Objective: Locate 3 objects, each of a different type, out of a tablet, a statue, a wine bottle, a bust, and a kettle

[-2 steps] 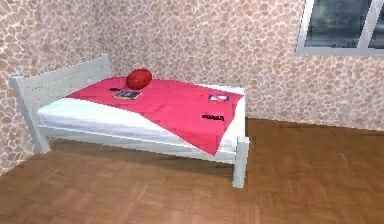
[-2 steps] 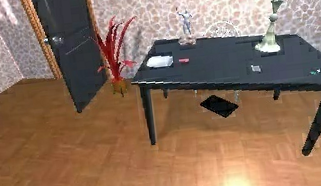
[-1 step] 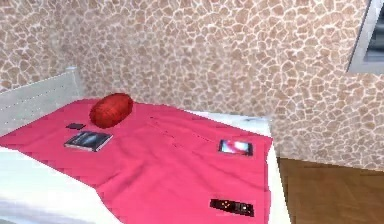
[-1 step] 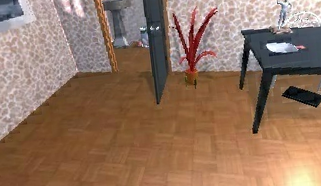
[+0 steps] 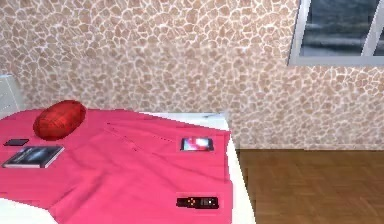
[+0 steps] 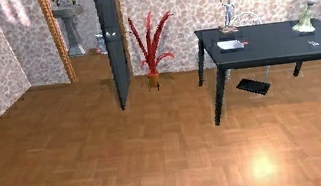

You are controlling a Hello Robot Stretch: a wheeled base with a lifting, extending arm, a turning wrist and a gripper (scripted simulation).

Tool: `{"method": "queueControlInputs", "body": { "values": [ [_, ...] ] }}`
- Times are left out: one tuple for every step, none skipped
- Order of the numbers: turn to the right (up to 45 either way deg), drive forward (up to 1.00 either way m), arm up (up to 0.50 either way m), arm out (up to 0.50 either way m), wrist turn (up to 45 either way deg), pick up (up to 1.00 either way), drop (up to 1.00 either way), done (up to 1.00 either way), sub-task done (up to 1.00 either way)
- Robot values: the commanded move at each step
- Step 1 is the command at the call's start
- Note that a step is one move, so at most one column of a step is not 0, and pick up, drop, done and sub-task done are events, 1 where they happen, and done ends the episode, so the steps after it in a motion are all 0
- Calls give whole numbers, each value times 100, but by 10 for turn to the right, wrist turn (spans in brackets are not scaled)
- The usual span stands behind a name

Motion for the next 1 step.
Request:
{"method": "queueControlInputs", "body": {
  "values": [
    [0,0,0,0,0,0,0,0,100]
  ]
}}
